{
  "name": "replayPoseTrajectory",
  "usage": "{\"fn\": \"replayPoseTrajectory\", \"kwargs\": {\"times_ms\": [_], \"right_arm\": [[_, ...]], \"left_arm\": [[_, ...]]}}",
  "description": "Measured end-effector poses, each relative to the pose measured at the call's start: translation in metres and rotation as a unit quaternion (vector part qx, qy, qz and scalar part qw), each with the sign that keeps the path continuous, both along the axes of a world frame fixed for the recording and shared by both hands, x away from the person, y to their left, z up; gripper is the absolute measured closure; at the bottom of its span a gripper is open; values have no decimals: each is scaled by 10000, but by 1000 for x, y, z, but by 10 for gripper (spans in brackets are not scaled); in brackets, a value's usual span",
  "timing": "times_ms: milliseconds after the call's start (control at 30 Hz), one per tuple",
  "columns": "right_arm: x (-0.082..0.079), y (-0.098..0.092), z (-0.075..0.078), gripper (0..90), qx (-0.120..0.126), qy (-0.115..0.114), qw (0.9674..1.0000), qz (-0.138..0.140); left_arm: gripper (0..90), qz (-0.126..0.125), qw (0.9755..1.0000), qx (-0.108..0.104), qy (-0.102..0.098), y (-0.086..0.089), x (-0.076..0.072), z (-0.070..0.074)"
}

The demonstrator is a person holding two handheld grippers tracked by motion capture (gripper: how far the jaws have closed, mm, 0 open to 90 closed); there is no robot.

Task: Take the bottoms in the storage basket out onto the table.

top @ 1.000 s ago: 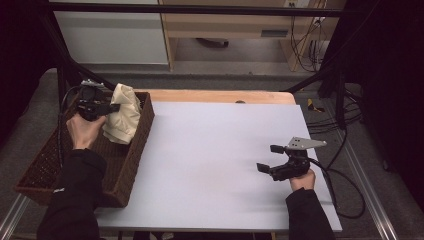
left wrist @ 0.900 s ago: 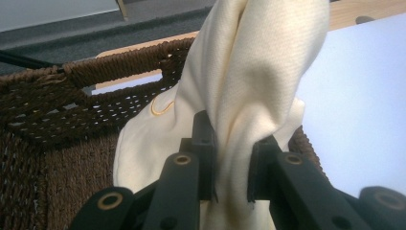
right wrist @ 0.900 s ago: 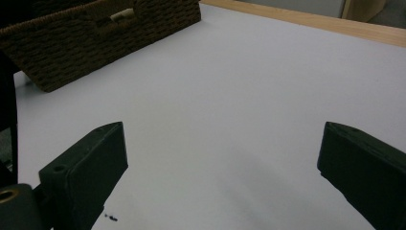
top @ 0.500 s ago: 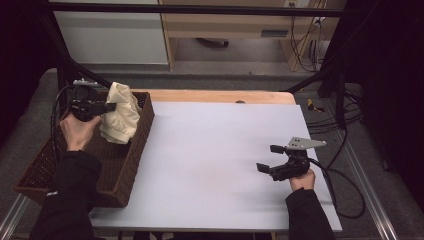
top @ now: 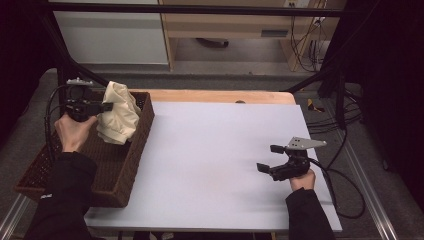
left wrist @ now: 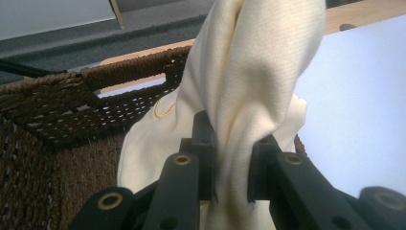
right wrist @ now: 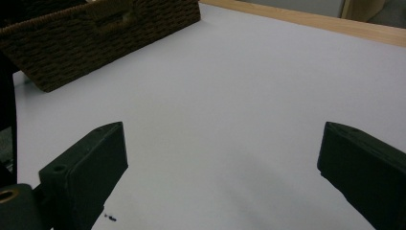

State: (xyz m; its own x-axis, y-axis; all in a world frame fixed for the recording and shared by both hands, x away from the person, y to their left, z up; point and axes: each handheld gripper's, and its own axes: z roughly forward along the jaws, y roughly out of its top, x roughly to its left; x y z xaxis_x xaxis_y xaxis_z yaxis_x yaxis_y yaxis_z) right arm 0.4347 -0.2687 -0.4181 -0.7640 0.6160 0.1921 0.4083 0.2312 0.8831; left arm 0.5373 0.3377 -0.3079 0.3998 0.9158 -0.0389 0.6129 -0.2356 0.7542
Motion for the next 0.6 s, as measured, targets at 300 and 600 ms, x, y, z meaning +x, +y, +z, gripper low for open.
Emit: {"fn": "replayPoseTrajectory", "kwargs": {"times_ms": [300,600], "right_arm": [[0,0,0,37,1,-2,10000,4],[0,0,0,37,-4,-1,10000,-2]], "left_arm": [[776,9,10000,-25,-10,5,-4,4],[776,-52,10000,-24,-25,9,-10,8]]}}
